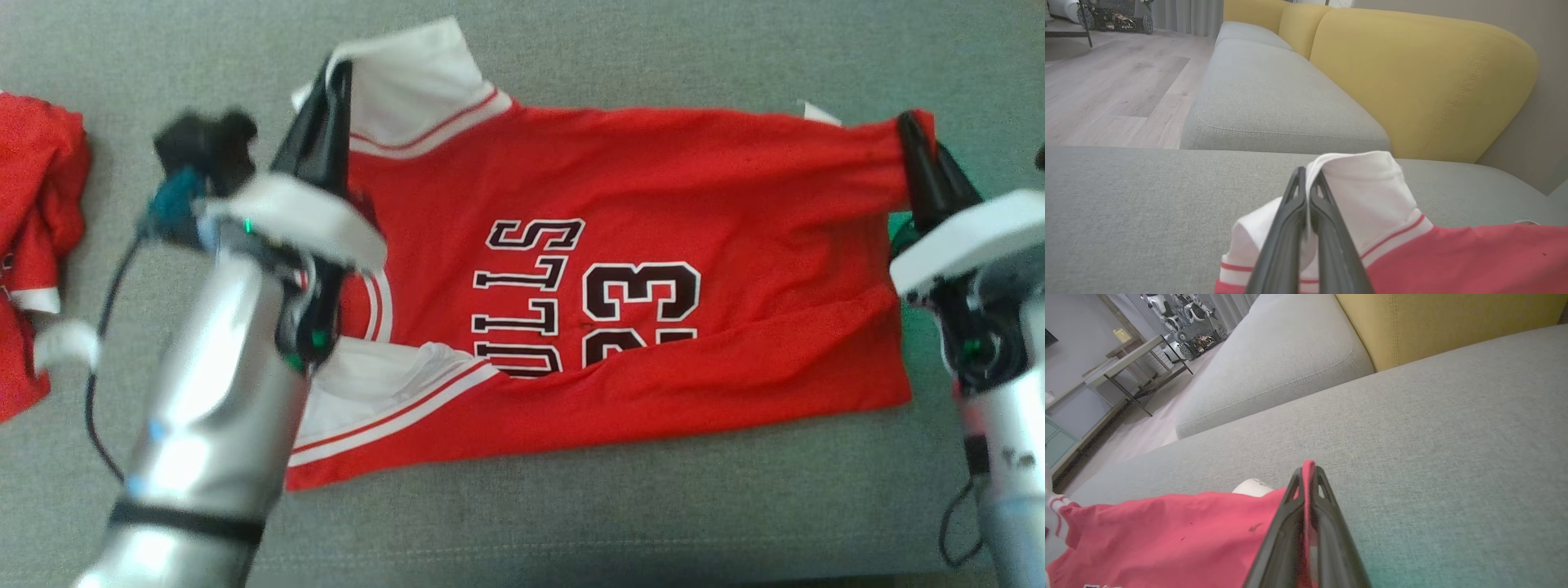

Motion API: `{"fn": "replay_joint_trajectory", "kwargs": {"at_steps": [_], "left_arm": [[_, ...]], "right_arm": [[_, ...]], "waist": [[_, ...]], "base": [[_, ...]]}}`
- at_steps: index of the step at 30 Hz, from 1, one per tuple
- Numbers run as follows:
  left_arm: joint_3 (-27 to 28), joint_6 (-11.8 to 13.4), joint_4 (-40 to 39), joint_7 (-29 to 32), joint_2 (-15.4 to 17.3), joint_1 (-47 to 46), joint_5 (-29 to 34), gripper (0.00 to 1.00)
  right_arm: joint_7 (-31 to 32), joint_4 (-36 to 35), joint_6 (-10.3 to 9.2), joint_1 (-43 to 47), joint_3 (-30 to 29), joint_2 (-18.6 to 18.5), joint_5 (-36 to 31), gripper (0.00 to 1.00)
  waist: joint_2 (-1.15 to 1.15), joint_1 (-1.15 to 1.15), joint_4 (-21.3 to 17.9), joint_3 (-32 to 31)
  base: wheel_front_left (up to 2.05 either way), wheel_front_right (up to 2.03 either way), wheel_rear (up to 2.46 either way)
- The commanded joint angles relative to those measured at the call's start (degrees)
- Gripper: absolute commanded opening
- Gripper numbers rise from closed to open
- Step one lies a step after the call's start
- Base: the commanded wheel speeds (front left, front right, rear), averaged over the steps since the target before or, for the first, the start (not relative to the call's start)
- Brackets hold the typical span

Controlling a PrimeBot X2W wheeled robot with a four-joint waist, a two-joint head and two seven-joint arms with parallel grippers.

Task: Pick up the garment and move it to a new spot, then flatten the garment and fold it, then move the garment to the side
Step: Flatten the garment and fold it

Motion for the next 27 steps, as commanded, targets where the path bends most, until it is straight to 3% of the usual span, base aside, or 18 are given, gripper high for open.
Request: {"fn": "replay_joint_trajectory", "kwargs": {"at_steps": [1,7,13,17,23,24,25,26,27], "left_arm": [[1.74,0.89,-4.87,-0.69,2.48,1.58,0.61,0.00],[1.49,5.65,-23.01,2.17,5.31,16.04,1.16,0.00],[1.62,10.98,-38.47,8.43,7.29,29.88,0.10,0.00],[1.57,13.35,-43.23,11.52,7.62,36.06,-1.16,0.00],[0.71,13.95,-42.41,13.86,7.33,40.33,-3.22,0.00],[0.57,13.77,-41.66,13.98,7.09,40.55,-3.71,0.00],[0.42,13.56,-40.66,14.22,6.94,40.68,-4.16,0.00],[0.13,12.99,-38.66,14.36,6.48,40.75,-5.07,0.00],[0.05,12.71,-37.72,14.31,6.18,40.80,-5.60,0.00]], "right_arm": [[-0.76,-3.56,-0.04,1.57,0.80,-0.39,1.15,0.00],[-2.86,-11.08,-0.04,8.68,2.98,-1.67,2.89,0.00],[-4.67,-13.18,-0.04,14.30,3.70,-2.92,-0.98,0.00],[-5.40,-12.49,-0.04,16.34,2.40,-2.45,-4.84,0.00],[-6.96,-11.41,-0.04,17.21,1.41,-0.72,-11.87,0.00],[-7.20,-11.09,-0.04,17.27,1.16,-0.33,-12.84,0.07],[-7.18,-10.60,-0.04,17.37,0.92,0.15,-13.42,0.42],[-7.35,-9.95,-0.04,17.64,0.90,0.99,-14.26,1.00],[-7.44,-9.72,-0.04,17.87,0.85,1.40,-14.52,1.00]], "waist": [[0.00,0.00,-0.03,-0.71],[0.00,0.00,-0.64,-2.29],[0.00,0.00,-0.89,-2.68],[0.00,0.00,-0.61,-2.84],[0.00,0.00,-0.30,-2.96],[0.00,0.00,-0.27,-3.00],[0.00,0.00,-0.25,-3.02],[0.00,0.00,-0.27,-3.15],[0.00,0.00,-0.29,-3.24]], "base": [[0.00,0.00,0.00],[0.00,0.00,0.00],[0.00,0.00,0.00],[0.00,0.00,0.00],[0.00,0.00,0.00],[0.00,0.00,0.00],[0.00,0.00,0.00],[0.00,0.00,0.00],[0.00,0.00,0.00]]}}
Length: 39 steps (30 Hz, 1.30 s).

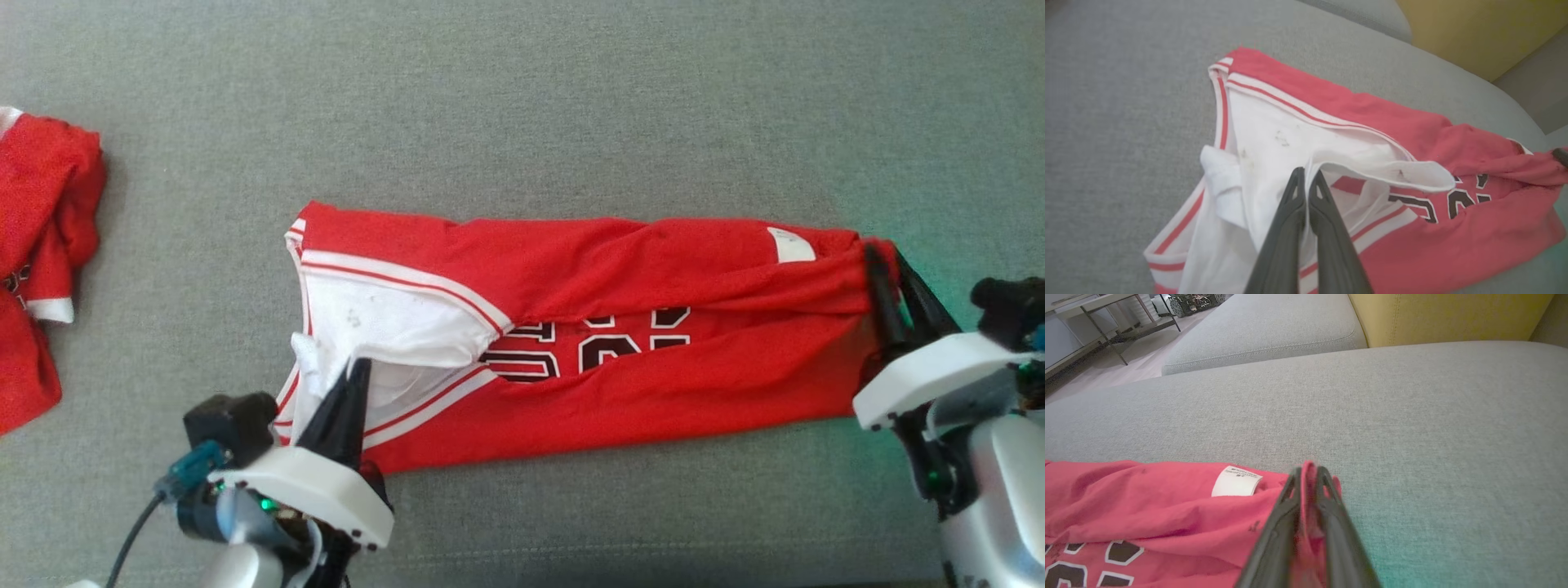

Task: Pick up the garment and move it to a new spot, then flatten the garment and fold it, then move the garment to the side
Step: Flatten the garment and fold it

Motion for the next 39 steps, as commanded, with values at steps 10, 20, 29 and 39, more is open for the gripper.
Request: {"fn": "replay_joint_trajectory", "kwargs": {"at_steps": [10,20,29,39], "left_arm": [[1.91,-0.30,4.06,-4.64,-1.50,-0.51,-0.50,1.00],[4.93,0.92,3.10,-13.27,-2.06,-2.54,2.34,1.00],[10.01,0.84,2.24,-15.04,-1.76,-4.64,6.35,1.00],[9.97,-0.74,4.72,-15.08,-0.24,-1.63,10.98,1.00]], "right_arm": [[-3.06,-3.26,-0.04,5.20,-1.10,3.78,-2.66,1.00],[-5.03,-12.09,-0.04,7.65,-2.26,6.51,-6.40,1.00],[-4.43,-17.73,-0.04,9.66,-1.54,7.88,-8.32,1.00],[-3.92,-18.07,-0.04,12.82,-1.27,8.75,-9.74,1.00]], "waist": [[0.00,0.00,-0.13,-2.77],[0.00,0.00,-0.51,-5.76],[0.00,0.00,-0.89,-8.68],[0.00,0.00,-1.32,-11.23]], "base": [[0.00,0.00,0.00],[0.00,0.00,0.00],[0.00,0.00,0.00],[0.00,0.00,0.00]]}}
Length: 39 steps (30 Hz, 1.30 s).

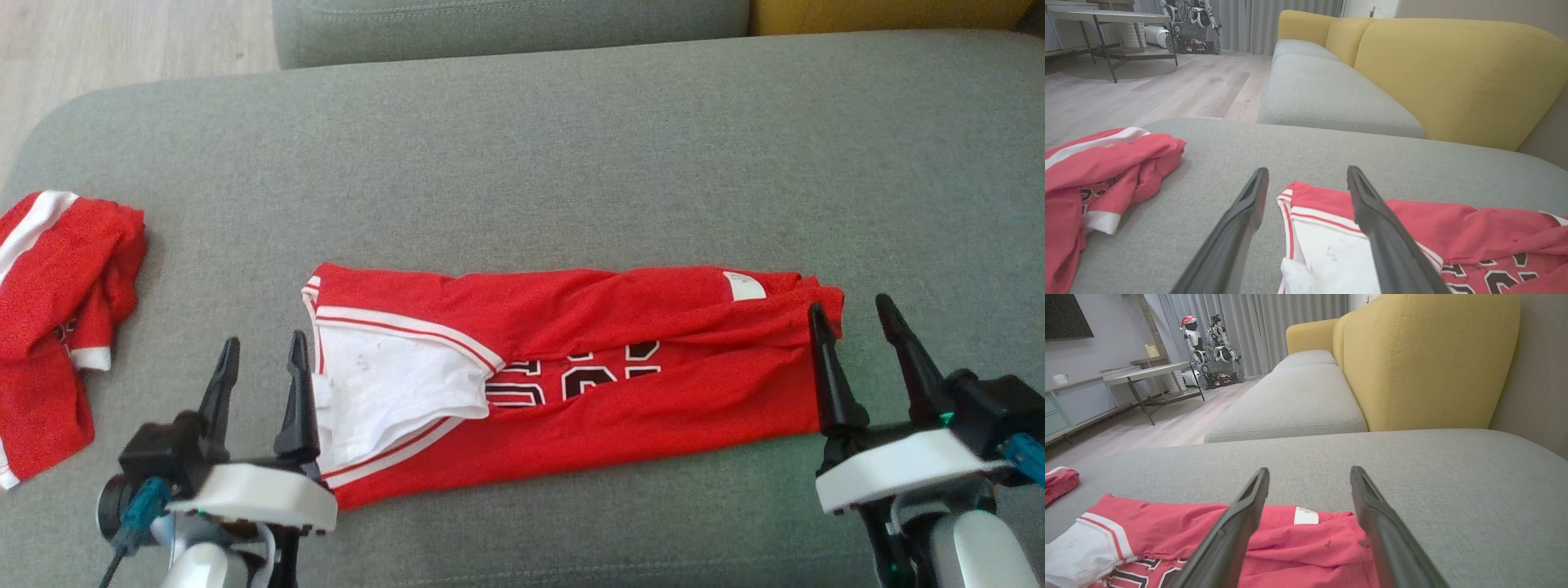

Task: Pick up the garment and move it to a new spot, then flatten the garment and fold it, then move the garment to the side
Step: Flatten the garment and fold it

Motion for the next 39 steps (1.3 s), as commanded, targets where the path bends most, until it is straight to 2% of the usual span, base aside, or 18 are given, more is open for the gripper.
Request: {"fn": "replay_joint_trajectory", "kwargs": {"at_steps": [1,20,31,39], "left_arm": [[2.02,-0.21,-1.40,-0.69,0.96,-1.19,0.28,1.00],[2.64,-1.54,0.18,-0.70,0.34,-2.41,0.93,1.00],[1.91,-2.94,-0.55,-0.70,-2.04,-6.65,3.02,1.00],[2.34,-4.56,-0.40,-0.70,-4.21,-8.58,4.36,1.00]], "right_arm": [[-0.04,-2.10,-0.04,-0.51,1.02,-0.26,-0.65,1.00],[0.54,-0.28,-0.04,-1.20,-0.06,0.25,-0.61,1.00],[-0.47,14.47,-0.04,-8.31,-6.29,-0.84,-2.03,1.00],[1.53,24.57,-0.04,-11.91,-9.35,-0.22,-3.98,1.00]], "waist": [[0.00,0.00,0.05,-0.27],[0.00,0.00,0.84,0.25],[0.00,0.00,4.27,3.77],[0.00,0.00,6.10,5.61]], "base": [[0.00,0.00,0.00],[0.00,0.00,0.00],[0.00,0.00,0.00],[0.00,0.00,0.00]]}}
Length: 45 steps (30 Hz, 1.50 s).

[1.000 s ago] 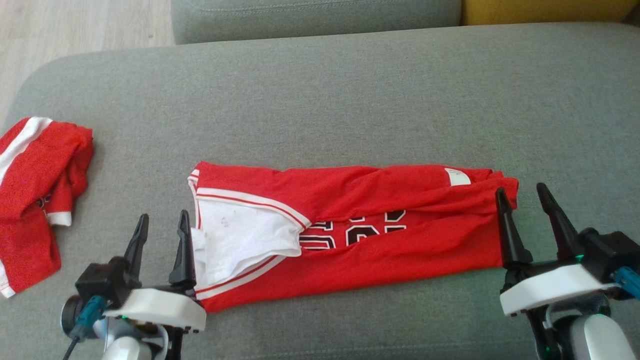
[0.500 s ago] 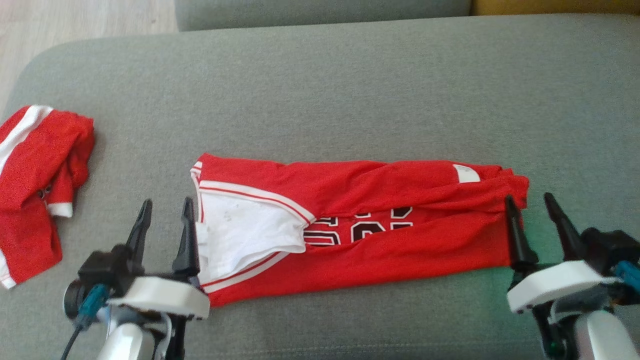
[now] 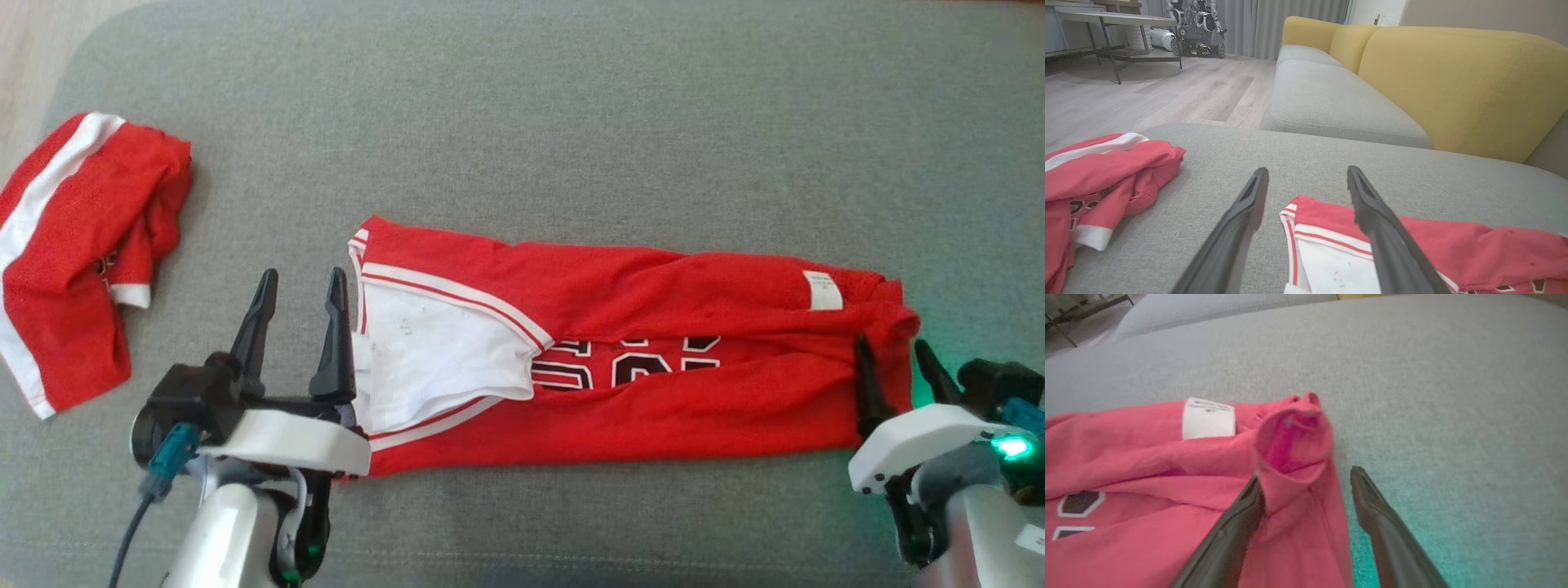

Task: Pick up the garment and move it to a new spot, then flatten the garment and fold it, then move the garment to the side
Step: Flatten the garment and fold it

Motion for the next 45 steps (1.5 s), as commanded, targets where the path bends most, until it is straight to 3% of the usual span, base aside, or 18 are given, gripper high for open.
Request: {"fn": "replay_joint_trajectory", "kwargs": {"at_steps": [1,5,7,8,18,32,39,45], "left_arm": [[2.29,-0.21,-1.80,-0.70,0.03,-2.34,0.85,1.00],[2.95,-0.89,-1.44,-0.70,-0.52,-2.58,1.45,1.00],[3.31,-1.20,-1.25,-0.70,-0.72,-2.58,1.72,1.00],[3.50,-1.33,-1.17,-0.70,-0.82,-2.58,1.85,1.00],[5.98,-1.93,-0.97,-0.70,-1.44,-1.63,2.98,1.00],[7.17,-2.40,-0.34,-0.70,-1.99,-0.85,3.70,1.00],[7.57,-2.61,-0.01,-0.70,-2.20,-0.39,3.93,1.00],[7.72,-2.78,0.16,-0.70,-2.32,-0.38,4.12,1.00]], "right_arm": [[0.10,-0.83,-0.04,-2.19,0.85,-0.27,-0.41,1.00],[3.15,3.70,-0.04,-3.07,0.43,0.36,-0.33,1.00],[4.75,5.12,-0.04,-2.90,0.71,0.69,0.47,0.27],[5.29,5.52,-0.04,-2.71,0.80,0.81,0.72,0.00],[4.05,-0.17,-0.04,-1.66,-0.28,1.12,2.73,0.00],[7.17,-5.50,-0.04,-2.58,-9.40,-4.80,3.21,0.00],[13.09,-14.68,-0.04,-4.27,-3.27,-3.47,8.40,0.00],[23.18,-24.91,-0.04,-5.27,5.80,0.36,20.55,0.00]], "waist": [[0.00,0.00,0.15,0.39],[0.00,0.00,0.10,0.91],[0.00,0.00,0.05,1.05],[0.00,0.00,-0.01,1.08],[0.00,0.00,-2.65,0.38],[0.00,0.00,-5.32,-1.13],[0.00,0.00,-5.93,-2.08],[0.00,0.00,-5.61,-2.42]], "base": [[0.00,0.00,0.00],[0.00,0.00,0.00],[0.00,0.00,0.00],[0.00,0.00,0.00],[0.00,0.00,0.00],[0.00,0.00,0.00],[0.00,0.00,0.00],[0.00,0.00,0.00]]}}
